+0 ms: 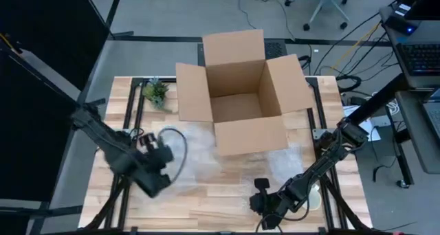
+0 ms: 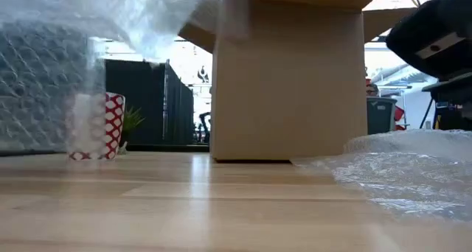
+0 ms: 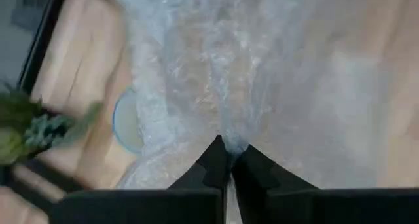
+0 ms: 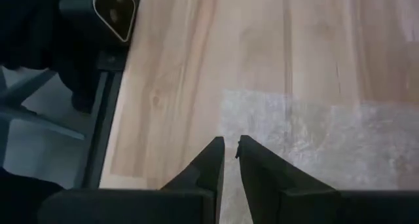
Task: Wrap mug
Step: Move the left bubble wrap to the top left
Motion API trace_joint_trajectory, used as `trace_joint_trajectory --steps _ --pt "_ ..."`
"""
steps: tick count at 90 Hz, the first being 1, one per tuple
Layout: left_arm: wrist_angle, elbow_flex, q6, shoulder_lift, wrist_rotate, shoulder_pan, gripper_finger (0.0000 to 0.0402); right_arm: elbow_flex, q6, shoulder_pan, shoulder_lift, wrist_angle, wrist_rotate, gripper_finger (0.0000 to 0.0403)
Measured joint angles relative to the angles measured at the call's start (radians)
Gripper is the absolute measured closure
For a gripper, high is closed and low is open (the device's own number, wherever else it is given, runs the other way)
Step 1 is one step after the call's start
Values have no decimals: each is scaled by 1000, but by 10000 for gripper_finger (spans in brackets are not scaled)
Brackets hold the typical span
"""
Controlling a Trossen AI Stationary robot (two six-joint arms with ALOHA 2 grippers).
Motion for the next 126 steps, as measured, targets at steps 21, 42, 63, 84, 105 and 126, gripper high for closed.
trace_joint_trajectory --steps 21,42,63,84,105,126 --pt "-5 -6 12 -116 -270 35 401 0 -9 -9 0 2 0 369" --pt "-6 -6 113 -72 -381 224 401 0 -27 -27 0 3 0 369" --pt "5 -7 160 -12 -531 438 401 0 -33 -37 0 4 0 369" --pt "119 -84 347 47 -511 595 401 0 -26 -36 0 7 0 369" --pt "257 -145 567 78 -318 638 400 0 2 -36 0 9 -1 369" --pt "246 -69 654 74 -227 638 331 0 23 -40 0 4 -1 369"
